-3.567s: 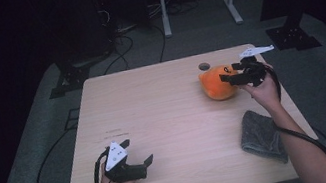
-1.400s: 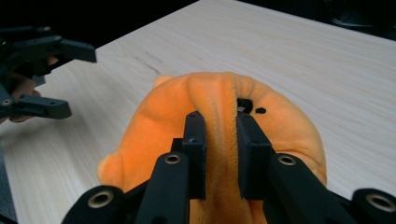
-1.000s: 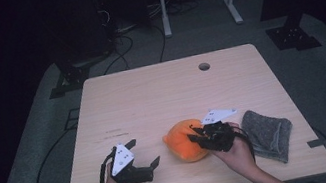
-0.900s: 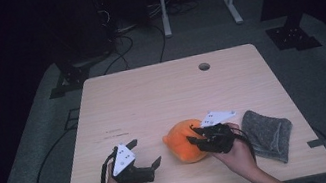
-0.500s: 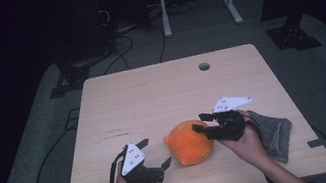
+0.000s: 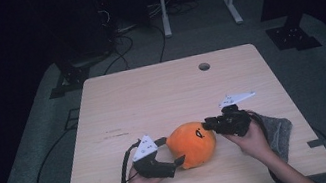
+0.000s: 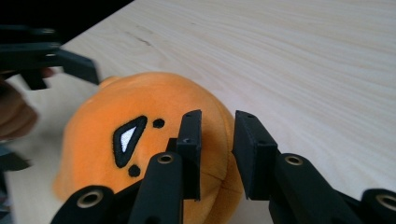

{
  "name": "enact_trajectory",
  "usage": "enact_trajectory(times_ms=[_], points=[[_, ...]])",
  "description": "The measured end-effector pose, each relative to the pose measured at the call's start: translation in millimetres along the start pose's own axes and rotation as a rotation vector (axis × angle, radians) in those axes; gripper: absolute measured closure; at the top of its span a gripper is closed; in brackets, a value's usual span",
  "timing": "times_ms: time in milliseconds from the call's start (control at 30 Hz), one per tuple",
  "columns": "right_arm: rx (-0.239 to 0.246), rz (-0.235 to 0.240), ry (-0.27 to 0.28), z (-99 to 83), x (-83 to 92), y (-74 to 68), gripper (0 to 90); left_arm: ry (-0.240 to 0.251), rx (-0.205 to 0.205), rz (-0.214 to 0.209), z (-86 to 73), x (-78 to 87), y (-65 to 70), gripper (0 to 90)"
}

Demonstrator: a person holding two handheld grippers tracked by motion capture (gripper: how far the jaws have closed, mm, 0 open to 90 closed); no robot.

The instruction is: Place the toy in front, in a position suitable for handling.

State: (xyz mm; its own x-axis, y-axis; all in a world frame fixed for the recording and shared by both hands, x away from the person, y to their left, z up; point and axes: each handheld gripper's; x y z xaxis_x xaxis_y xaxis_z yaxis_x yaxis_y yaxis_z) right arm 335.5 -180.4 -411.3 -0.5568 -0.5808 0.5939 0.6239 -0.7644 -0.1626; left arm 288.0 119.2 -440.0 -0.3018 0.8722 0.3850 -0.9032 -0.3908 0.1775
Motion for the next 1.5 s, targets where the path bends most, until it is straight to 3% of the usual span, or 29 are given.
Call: enact_trajectory(times_ms=[133, 267, 333, 400, 433, 567, 600, 700, 833, 867, 967, 1067, 1167, 1367, 1500], points=[[-0.007, 0.028, -0.01, -9.1, 8.8, -4.2, 69.0, -0.012, -0.003, 0.004, 3.3, -8.7, -3.7, 6.1], [0.035, 0.018, -0.009, -10.8, 20.2, 2.7, 59.3, -0.064, -0.021, 0.025, 3.9, -19.2, -8.2, 6.5], [0.071, -0.013, 0.015, -10.9, 34.6, 11.9, 54.1, -0.053, -0.026, 0.027, 3.2, -20.3, -7.5, 6.7], [0.122, -0.094, -0.002, -16.2, 51.7, 33.2, 45.8, -0.054, -0.032, 0.026, 3.2, -20.4, -7.0, 6.9], [0.122, -0.094, -0.002, -16.2, 51.7, 33.2, 45.8, -0.054, -0.032, 0.026, 3.1, -20.3, -7.0, 6.9], [0.091, -0.176, -0.052, -31.9, 61.1, 62.0, 43.2, -0.049, -0.038, 0.033, 2.1, -20.5, -5.6, 6.9], [0.094, -0.213, -0.062, -36.0, 62.1, 66.7, 43.4, -0.05, -0.041, 0.035, 1.7, -20.4, -5.1, 6.9], [0.029, -0.256, -0.091, -48.1, 58.9, 83.1, 45.0, -0.05, -0.045, 0.04, 0.9, -19.9, -4.3, 6.9], [0.036, -0.301, -0.148, -55.6, 49.4, 84.7, 45.3, -0.048, -0.054, 0.043, 0.4, -20.0, -2.9, 7.0], [0.057, -0.328, -0.184, -60.0, 43.8, 83.2, 44.8, -0.047, -0.057, 0.045, -0.1, -19.9, -2.6, 6.9], [0.079, -0.364, -0.221, -62.4, 40.1, 81.7, 45.0, -0.049, -0.062, 0.045, -0.8, -19.9, -2.0, 6.9], [0.069, -0.382, -0.277, -69.5, 33.6, 85.1, 45.0, -0.052, -0.068, 0.048, -1.1, -19.5, -0.9, 6.9], [0.019, -0.336, -0.255, -74.3, 34.8, 93.2, 47.6, -0.053, -0.078, 0.05, -1.7, -19.4, 0.9, 6.9], [0.022, -0.33, -0.244, -75.8, 35.5, 89.6, 72.4, -0.052, -0.085, 0.051, -1.9, -21.3, 3.2, 6.9], [0.01, -0.317, -0.258, -73.3, 35.7, 89.3, 79.4, -0.067, -0.104, 0.056, -0.8, -21.6, 4.6, 7.0]])
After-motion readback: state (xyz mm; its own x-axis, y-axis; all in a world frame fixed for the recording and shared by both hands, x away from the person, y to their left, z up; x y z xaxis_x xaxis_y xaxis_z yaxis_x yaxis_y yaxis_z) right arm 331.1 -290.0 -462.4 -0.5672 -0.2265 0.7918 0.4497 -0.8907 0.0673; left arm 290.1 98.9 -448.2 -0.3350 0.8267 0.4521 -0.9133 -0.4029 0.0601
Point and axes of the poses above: each handheld gripper's, and its own axes: x roughly backward along the jaws, z roughly out of its top, y roughly to its right, and after that the axes turned 9 degrees about -z, right-handed
